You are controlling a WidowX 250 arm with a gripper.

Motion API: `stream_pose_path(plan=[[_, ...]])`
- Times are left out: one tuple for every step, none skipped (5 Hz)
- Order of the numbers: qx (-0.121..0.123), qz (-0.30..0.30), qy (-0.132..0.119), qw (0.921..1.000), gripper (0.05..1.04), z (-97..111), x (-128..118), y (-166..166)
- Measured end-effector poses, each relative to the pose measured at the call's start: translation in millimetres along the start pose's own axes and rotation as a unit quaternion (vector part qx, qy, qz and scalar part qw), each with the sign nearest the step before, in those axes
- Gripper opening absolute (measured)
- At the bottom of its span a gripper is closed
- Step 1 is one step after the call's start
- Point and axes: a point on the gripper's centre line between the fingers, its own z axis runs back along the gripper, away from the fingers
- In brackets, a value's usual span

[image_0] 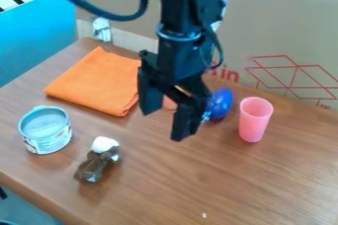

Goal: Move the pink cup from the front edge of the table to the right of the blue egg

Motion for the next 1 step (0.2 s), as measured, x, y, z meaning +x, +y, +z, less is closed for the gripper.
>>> stream_pose_path(plan=[[-0.013, 0.037, -0.01, 0.9992, 1.011, -10.0, -23.3, 23.9]])
